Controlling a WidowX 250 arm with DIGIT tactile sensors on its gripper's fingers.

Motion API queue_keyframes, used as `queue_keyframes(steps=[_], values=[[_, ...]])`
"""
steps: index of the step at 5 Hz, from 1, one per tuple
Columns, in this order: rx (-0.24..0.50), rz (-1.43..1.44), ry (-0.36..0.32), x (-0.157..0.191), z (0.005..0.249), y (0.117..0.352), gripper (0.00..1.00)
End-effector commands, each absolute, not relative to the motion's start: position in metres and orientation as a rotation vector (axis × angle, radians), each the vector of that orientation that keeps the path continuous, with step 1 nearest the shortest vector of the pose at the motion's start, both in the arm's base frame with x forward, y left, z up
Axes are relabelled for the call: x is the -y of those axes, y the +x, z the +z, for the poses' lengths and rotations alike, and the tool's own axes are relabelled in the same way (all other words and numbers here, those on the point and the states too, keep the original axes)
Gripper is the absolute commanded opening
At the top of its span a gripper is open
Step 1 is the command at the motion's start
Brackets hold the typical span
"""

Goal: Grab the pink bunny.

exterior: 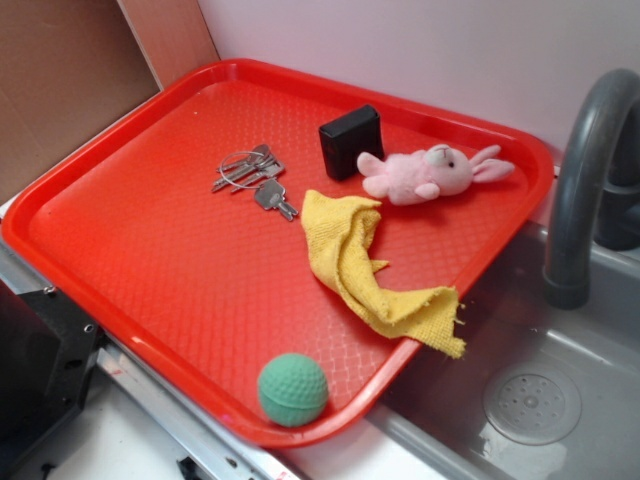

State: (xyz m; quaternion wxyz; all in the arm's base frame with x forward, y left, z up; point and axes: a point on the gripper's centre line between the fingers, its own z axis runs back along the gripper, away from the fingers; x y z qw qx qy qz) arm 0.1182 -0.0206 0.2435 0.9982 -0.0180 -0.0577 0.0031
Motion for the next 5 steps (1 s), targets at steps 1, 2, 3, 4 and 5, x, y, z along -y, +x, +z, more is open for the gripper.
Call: queue_keyframes(steps=[1, 2, 3, 4, 5], values=[[0.115, 0.006, -0.036, 0.021, 0.243, 0.118, 1.0], [0.115, -0.062, 0.0, 0.036, 0.229, 0.153, 1.0], [0.069, -0.147, 0.064, 0.058, 0.208, 0.195, 1.0], [0.124, -0.248, -0.01, 0.077, 0.191, 0.23, 1.0], [0.175, -0.358, -0.038, 0.097, 0.172, 0.259, 1.0]])
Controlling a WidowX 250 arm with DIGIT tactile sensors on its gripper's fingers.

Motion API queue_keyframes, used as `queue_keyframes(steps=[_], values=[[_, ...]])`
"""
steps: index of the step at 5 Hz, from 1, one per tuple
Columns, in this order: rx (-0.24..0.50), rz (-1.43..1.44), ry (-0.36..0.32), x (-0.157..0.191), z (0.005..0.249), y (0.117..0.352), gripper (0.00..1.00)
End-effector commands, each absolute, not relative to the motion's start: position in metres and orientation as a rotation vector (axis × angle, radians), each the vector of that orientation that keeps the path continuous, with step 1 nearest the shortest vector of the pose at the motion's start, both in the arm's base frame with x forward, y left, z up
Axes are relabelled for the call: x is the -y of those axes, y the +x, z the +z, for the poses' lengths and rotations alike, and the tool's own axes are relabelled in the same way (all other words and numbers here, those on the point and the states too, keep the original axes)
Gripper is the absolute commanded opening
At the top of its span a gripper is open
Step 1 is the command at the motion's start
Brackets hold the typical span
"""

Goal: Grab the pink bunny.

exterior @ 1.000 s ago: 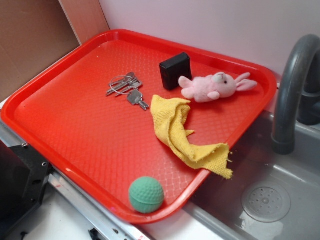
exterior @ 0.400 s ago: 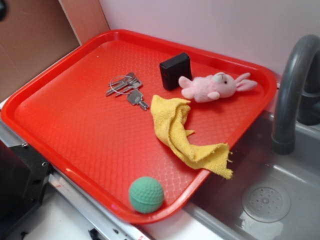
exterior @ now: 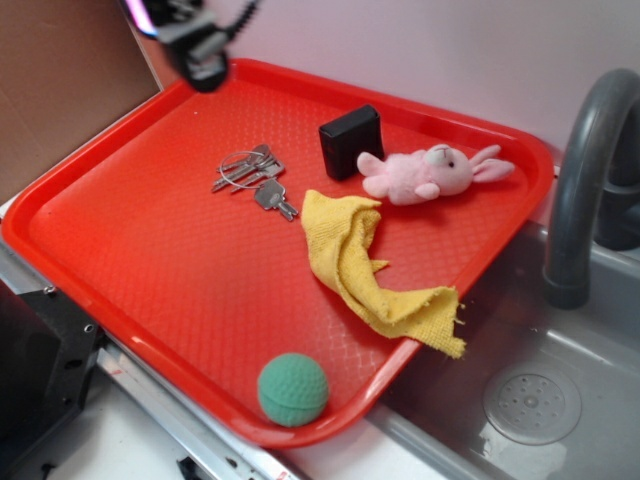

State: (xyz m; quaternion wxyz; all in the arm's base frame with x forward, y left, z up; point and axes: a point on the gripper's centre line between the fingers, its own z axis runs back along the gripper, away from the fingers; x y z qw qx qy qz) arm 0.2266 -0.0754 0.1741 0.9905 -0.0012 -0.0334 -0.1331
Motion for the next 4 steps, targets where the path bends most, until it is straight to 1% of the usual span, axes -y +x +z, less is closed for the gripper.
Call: queue_keyframes(steps=[1, 2, 3, 4], values=[[0.233, -0.441, -0.028, 0.112, 0.153, 0.279, 1.0], [0.263, -0.482, -0.027, 0.111, 0.129, 0.302, 1.0], [0.219, -0.505, -0.013, 0.116, 0.105, 0.313, 1.0], [0.175, -0.611, -0.112, 0.124, 0.082, 0.32, 1.0]])
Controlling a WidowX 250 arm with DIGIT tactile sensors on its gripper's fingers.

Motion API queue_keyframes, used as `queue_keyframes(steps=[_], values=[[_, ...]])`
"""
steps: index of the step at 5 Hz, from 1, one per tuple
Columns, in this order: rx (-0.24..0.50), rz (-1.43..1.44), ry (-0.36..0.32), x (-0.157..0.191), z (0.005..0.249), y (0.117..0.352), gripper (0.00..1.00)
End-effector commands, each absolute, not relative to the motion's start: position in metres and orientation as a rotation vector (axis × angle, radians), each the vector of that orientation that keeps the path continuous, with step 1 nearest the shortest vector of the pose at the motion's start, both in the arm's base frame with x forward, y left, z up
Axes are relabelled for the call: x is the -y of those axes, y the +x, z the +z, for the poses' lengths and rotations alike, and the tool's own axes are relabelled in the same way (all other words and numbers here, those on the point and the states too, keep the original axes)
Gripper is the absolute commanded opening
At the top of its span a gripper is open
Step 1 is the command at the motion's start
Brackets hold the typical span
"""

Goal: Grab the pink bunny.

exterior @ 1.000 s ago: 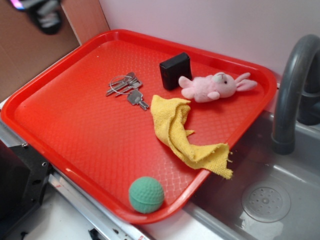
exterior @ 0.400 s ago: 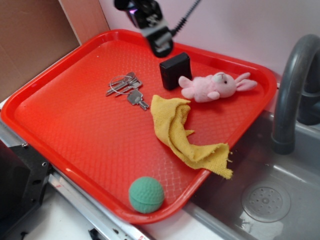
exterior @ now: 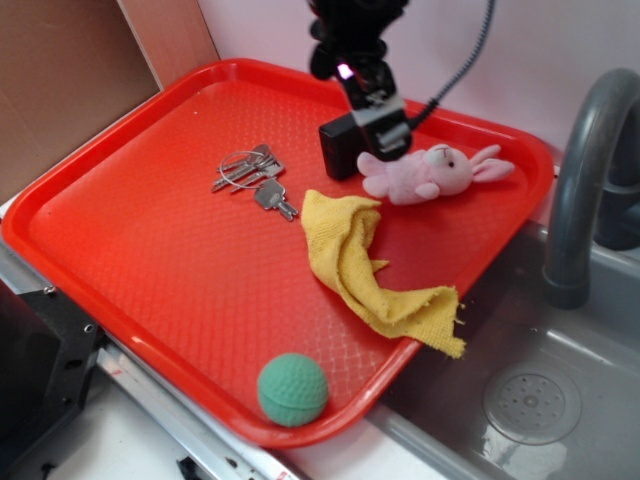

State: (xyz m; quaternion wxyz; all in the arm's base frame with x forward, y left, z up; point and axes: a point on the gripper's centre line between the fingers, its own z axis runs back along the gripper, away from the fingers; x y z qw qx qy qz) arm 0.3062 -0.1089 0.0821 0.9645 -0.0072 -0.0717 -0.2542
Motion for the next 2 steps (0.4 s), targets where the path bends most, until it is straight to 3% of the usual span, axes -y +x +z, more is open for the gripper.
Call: queue_keyframes(steps=[1, 2], values=[[0.098, -0.683, -0.033, 0.131, 0.058, 0.317, 1.0], [0.056, -0.662, 0.025, 0.125, 0.043, 0.316, 1.0]])
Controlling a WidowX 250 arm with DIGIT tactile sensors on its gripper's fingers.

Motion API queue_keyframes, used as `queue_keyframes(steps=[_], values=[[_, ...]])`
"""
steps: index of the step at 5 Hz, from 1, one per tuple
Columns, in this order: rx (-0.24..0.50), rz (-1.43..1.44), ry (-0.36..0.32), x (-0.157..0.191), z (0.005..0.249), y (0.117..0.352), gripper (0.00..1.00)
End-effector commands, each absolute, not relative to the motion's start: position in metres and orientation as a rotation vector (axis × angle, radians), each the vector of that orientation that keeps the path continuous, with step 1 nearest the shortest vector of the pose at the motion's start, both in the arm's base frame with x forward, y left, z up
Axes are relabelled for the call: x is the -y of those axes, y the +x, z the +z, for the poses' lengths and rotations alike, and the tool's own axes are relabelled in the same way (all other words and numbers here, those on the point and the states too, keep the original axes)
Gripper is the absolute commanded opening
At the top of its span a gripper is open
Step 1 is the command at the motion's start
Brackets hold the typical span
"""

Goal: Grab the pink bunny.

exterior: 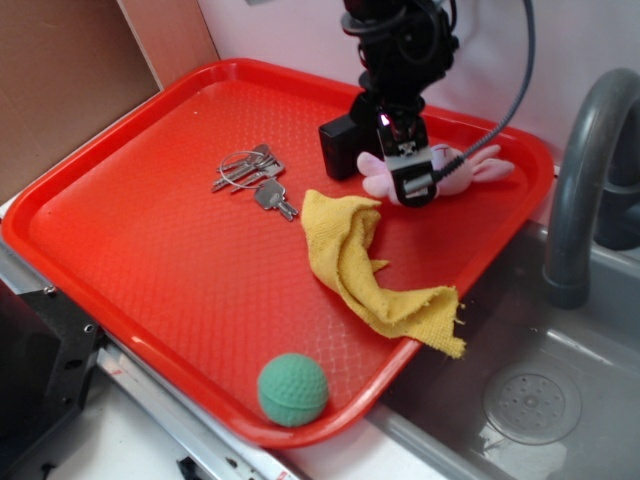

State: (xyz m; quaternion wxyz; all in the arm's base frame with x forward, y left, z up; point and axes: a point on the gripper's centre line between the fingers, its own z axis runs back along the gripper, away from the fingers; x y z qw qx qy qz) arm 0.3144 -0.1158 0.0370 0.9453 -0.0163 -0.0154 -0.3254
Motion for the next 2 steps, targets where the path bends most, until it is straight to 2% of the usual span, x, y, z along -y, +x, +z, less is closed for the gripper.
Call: queue_keyframes(steps=[1, 2], values=[[0.04, -0.677, 0.038, 0.1264, 0.0372, 0.3168, 0.0], [0.046, -0.667, 0.04, 0.1263, 0.0385, 0.3127, 0.0]])
